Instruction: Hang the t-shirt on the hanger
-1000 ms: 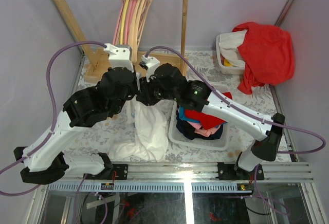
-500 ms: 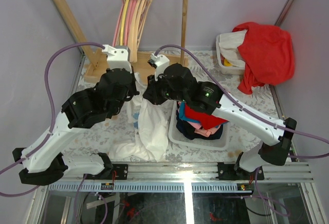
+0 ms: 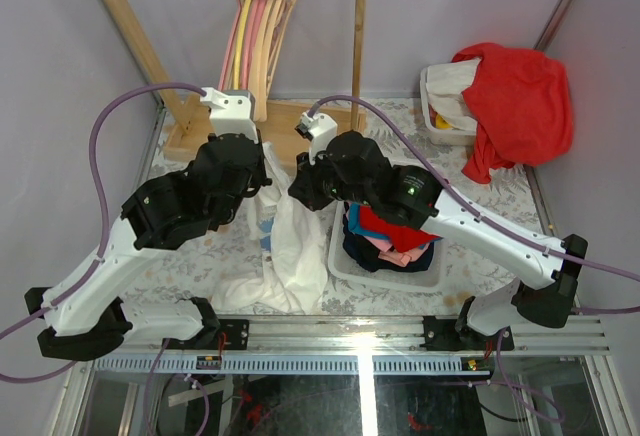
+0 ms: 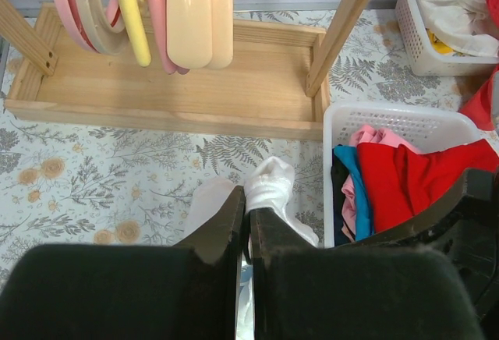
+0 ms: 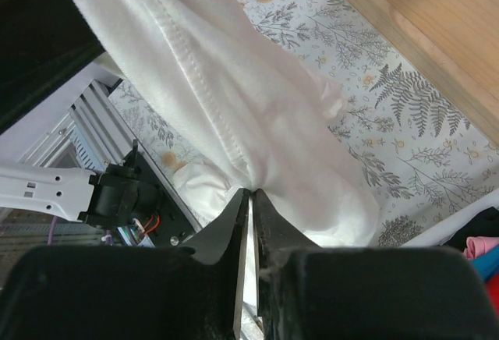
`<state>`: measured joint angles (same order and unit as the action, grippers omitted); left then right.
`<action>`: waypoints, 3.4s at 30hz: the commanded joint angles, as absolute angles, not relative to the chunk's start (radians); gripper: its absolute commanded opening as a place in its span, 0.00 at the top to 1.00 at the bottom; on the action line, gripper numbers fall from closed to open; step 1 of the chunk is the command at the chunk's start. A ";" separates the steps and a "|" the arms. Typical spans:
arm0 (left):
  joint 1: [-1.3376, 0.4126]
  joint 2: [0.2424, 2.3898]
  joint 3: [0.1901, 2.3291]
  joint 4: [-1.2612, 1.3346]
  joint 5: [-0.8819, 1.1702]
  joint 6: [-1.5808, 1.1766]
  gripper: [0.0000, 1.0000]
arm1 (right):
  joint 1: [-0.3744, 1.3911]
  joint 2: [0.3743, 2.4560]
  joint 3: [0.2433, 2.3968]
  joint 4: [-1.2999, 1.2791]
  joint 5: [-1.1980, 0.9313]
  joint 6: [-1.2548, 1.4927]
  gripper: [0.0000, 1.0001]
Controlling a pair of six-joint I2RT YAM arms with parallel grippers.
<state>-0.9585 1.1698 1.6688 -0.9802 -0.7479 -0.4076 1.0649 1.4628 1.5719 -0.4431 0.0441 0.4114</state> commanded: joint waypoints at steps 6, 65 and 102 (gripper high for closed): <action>-0.953 1.170 1.682 -0.929 -0.747 -0.406 1.00 | 1.045 1.439 1.579 -0.387 0.028 0.382 0.99; -0.951 1.380 1.666 -0.922 -0.626 -0.406 1.00 | 0.846 1.375 1.087 0.098 -0.103 0.513 0.36; -0.945 1.347 1.670 -0.923 -0.629 -0.399 1.00 | 0.894 1.468 1.159 0.100 0.013 0.540 0.39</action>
